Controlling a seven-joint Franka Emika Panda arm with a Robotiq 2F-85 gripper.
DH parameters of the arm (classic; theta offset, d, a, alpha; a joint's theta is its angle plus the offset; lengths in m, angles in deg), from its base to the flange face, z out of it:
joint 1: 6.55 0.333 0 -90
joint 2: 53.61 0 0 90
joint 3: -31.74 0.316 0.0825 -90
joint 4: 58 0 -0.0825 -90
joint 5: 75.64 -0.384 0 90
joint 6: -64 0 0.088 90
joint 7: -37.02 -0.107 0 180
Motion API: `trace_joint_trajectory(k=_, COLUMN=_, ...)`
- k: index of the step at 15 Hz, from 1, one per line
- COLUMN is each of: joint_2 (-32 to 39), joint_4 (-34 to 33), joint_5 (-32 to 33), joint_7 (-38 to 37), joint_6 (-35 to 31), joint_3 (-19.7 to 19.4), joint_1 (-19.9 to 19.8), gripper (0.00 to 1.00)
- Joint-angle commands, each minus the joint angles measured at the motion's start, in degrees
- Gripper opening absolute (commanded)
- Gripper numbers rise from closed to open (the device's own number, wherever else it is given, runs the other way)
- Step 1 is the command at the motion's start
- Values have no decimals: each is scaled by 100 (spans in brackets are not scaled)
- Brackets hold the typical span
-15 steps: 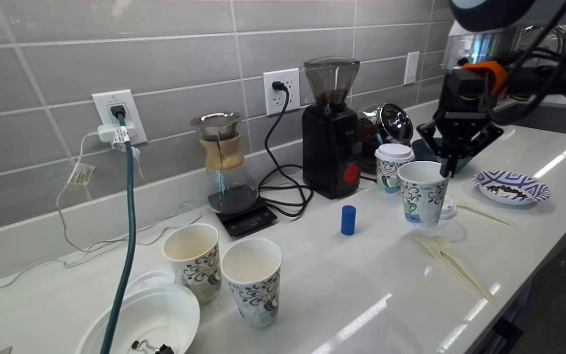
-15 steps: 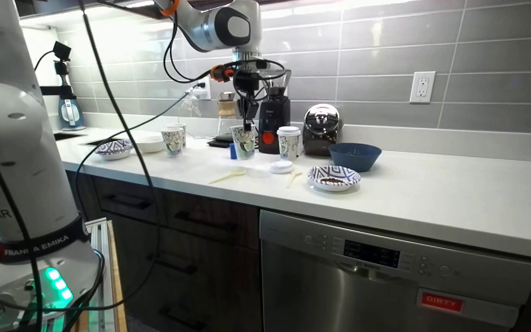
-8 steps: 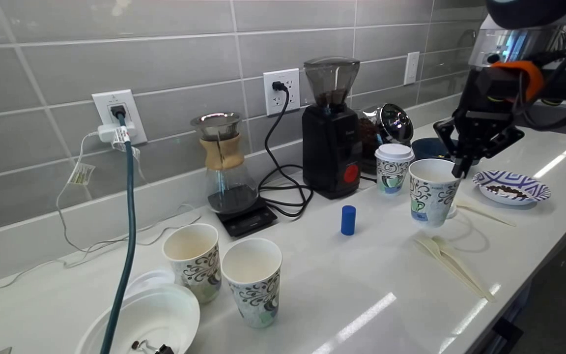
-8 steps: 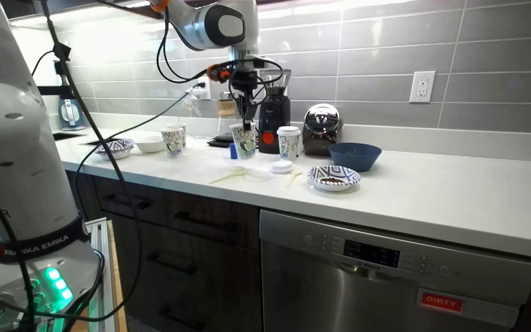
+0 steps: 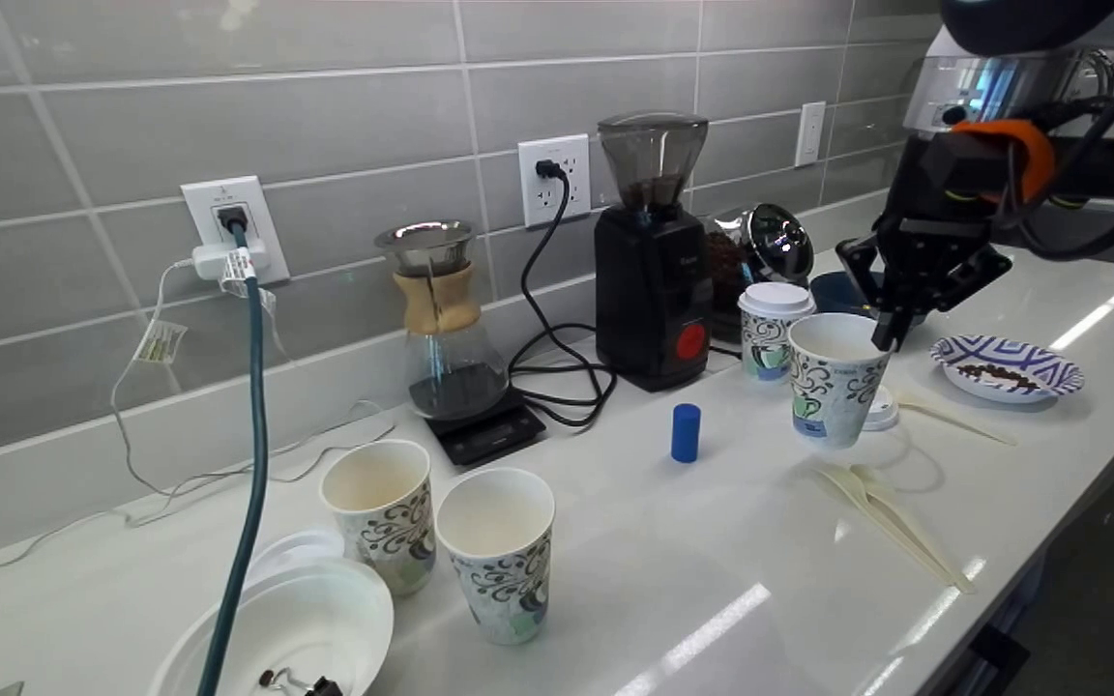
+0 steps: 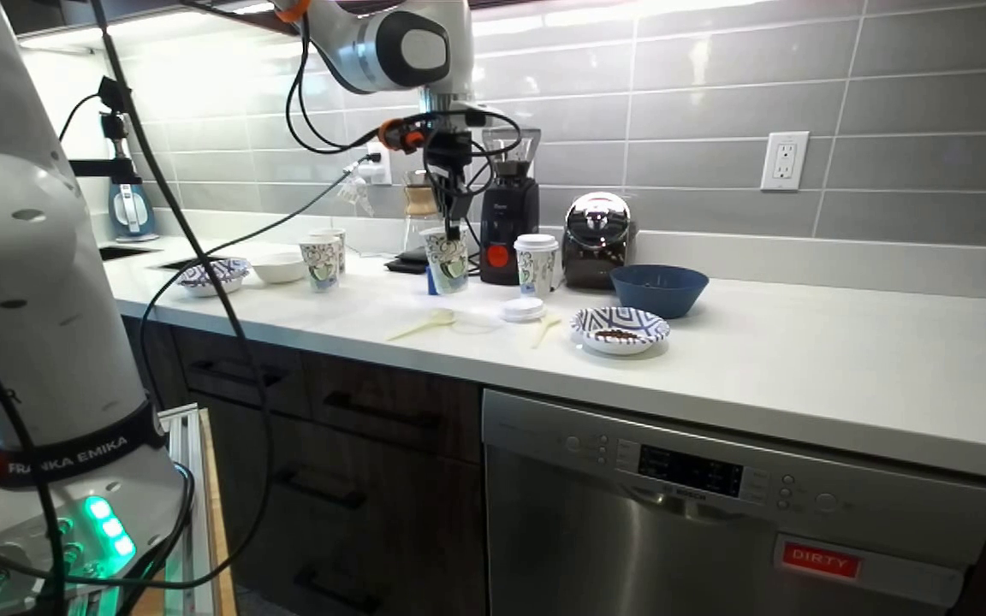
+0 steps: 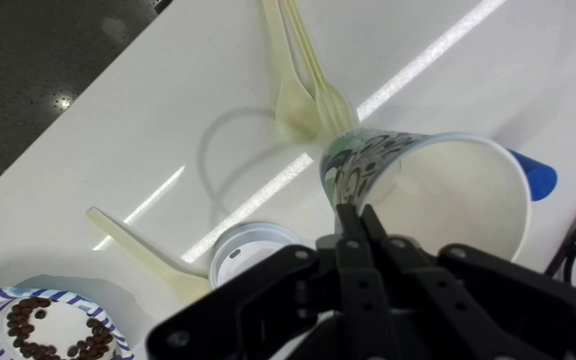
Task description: Put the cup upright
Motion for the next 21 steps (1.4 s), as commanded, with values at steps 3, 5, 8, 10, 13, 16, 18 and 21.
trace_joint_trajectory(k=3, joint_2=211, joint_4=-301, joint_5=-357, joint_7=286, joint_6=58, joint_3=-25, joint_1=-41, gripper=1)
trace_joint_trajectory(k=5, joint_2=291, joint_4=-349, joint_5=-403, joint_7=303, joint_6=7, joint_3=-38, joint_1=-49, gripper=1)
trace_joint_trajectory(k=8, joint_2=498, joint_4=-461, joint_5=-404, joint_7=294, joint_6=-83, joint_3=-77, joint_1=-83, gripper=1)
trace_joint_trajectory(k=10, joint_2=602, joint_4=-507, joint_5=-434, joint_7=331, joint_6=-181, joint_3=-100, joint_1=-101, gripper=1)
trace_joint_trajectory(k=13, joint_2=785, joint_4=-591, joint_5=-480, joint_7=362, joint_6=-283, joint_3=-120, joint_1=-112, gripper=1)
trace_joint_trajectory(k=16, joint_2=922, joint_4=-660, joint_5=-577, joint_7=454, joint_6=-292, joint_3=-114, joint_1=-107, gripper=1)
trace_joint_trajectory(k=18, joint_2=1004, joint_4=-696, joint_5=-583, joint_7=481, joint_6=-298, joint_3=-115, joint_1=-107, gripper=1)
trace_joint_trajectory(k=21, joint_2=1080, joint_4=-730, joint_5=-527, joint_7=456, joint_6=-324, joint_3=-119, joint_1=-102, gripper=1)
